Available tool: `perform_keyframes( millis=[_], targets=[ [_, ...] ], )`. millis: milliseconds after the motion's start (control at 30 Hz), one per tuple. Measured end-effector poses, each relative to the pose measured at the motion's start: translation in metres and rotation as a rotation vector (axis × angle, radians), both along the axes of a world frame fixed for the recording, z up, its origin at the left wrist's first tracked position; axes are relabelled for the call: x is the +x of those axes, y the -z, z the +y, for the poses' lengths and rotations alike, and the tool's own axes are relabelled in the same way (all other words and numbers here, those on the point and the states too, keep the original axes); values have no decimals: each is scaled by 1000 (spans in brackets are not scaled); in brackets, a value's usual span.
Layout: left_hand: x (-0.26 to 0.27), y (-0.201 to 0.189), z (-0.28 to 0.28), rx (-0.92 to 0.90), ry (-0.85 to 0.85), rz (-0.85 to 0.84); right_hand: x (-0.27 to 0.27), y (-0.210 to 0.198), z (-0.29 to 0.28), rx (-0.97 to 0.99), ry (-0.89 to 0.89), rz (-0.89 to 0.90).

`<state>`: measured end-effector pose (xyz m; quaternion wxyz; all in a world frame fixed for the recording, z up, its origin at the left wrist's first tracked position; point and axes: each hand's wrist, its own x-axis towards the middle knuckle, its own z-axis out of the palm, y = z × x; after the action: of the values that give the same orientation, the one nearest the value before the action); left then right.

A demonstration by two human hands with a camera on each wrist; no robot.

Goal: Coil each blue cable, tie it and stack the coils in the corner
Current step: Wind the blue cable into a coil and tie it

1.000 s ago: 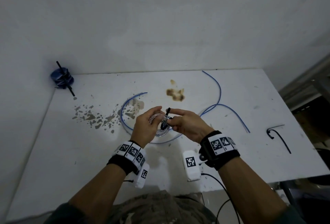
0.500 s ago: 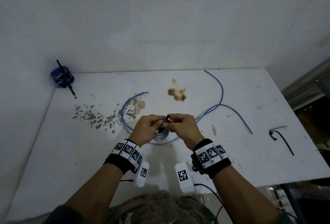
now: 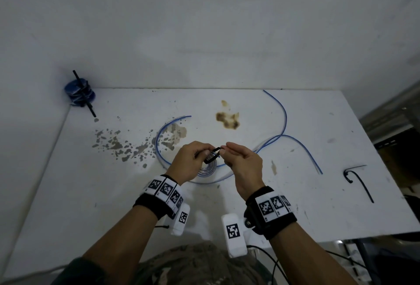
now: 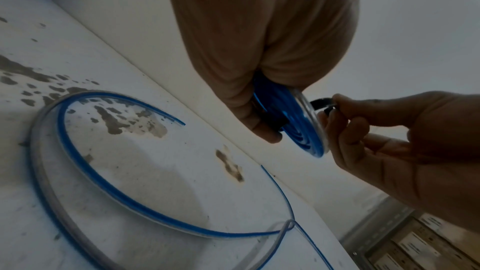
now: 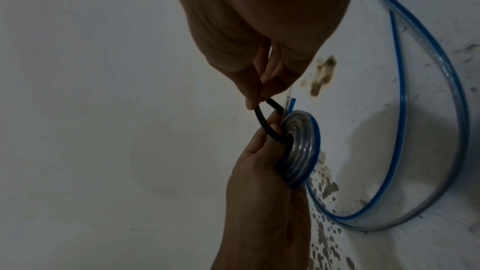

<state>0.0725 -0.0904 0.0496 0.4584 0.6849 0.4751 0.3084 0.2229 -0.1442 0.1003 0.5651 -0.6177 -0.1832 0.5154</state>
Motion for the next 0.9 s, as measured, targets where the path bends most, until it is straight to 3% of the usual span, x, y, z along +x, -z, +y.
perform_keyframes(
  millis=[467,633,767,900],
  targets=[
    [0,-9,0,75,7,14,0,-6,7,52,51,-103],
    [3,-6,4,47,-67,10,-6,-5,-7,83,-208,-307],
    [3,-7,7,27,-88,15,-12,-1,-17,130,-336,-206],
    [0,-8,7,34,-91,15,-16,-4,-12,138,-259,-82]
  ],
)
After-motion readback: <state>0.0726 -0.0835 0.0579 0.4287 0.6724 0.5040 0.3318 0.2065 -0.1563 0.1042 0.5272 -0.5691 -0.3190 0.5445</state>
